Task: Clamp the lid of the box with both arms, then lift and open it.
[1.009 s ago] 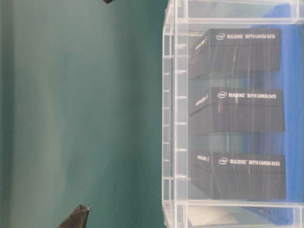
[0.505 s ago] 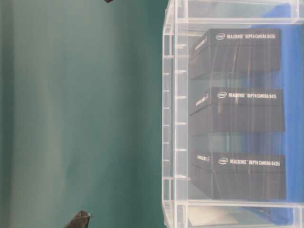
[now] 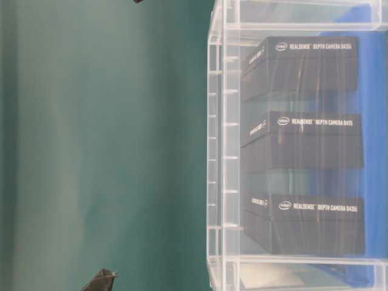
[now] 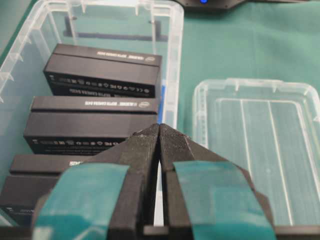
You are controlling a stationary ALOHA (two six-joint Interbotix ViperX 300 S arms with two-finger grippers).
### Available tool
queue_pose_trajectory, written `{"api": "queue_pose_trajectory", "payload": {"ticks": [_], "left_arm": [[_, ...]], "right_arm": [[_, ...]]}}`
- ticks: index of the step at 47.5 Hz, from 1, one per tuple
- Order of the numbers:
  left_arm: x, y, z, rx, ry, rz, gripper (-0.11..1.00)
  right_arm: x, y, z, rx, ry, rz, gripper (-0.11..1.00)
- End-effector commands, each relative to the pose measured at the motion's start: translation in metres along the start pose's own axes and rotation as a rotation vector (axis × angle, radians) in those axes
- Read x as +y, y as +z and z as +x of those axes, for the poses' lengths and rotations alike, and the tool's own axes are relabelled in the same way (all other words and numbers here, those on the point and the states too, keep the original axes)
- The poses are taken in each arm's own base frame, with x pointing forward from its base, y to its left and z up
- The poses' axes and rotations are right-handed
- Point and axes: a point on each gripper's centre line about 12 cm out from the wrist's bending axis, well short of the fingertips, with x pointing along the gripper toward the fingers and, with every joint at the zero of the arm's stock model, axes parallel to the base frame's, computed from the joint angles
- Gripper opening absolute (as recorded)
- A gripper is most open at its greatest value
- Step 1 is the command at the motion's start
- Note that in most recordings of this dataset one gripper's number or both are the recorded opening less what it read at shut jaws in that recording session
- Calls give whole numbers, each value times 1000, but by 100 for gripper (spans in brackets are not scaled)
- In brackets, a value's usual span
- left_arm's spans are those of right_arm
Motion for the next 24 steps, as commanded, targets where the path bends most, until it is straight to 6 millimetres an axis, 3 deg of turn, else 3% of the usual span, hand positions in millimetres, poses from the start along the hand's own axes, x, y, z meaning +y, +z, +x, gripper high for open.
{"api": "queue_pose_trajectory", "payload": {"ticks": [1,24], "left_arm": [[-1,7,-1,-26,-3,1,1],[-1,8,-2,-29,-3,1,1]], "right_arm": [[2,5,-1,-12,7,3,-1],[4,5,-1,-13,16,1,0]]}}
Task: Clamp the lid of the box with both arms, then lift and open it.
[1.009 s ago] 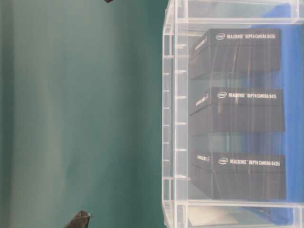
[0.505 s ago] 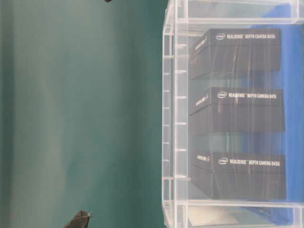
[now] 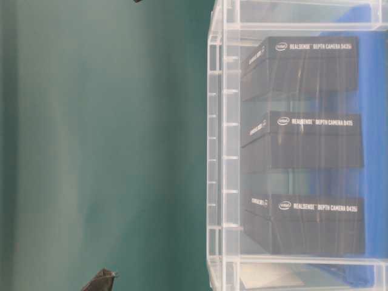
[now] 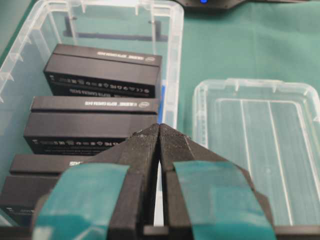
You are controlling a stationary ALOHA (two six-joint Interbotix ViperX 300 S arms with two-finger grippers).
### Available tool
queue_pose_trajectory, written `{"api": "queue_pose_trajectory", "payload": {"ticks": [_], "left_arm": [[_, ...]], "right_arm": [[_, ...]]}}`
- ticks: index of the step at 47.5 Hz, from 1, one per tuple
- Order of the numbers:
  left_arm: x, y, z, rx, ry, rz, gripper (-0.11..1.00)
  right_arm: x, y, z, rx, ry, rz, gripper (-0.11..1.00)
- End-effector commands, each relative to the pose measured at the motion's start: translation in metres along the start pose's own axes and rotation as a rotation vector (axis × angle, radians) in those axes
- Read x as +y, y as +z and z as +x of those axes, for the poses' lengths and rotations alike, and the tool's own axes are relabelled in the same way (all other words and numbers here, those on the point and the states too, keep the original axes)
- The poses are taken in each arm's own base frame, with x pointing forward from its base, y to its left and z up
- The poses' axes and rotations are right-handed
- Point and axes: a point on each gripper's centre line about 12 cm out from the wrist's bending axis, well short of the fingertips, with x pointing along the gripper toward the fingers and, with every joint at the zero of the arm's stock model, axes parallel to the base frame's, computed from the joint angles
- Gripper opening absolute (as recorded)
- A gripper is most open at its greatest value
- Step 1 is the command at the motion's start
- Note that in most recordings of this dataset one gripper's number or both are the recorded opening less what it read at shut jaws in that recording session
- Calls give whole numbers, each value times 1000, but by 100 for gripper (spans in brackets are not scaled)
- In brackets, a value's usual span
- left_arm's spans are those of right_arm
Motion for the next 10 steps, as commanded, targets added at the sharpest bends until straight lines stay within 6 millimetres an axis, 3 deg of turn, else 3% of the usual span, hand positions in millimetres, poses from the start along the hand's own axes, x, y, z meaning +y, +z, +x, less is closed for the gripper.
{"api": "queue_pose_trajectory", "payload": {"ticks": [1,10], "left_arm": [[-1,7,-1,-26,-3,1,1],[-1,8,-2,-28,-3,-2,1]], "right_arm": [[2,4,-1,-12,8,4,-1],[3,5,-1,-13,14,3,0]]}}
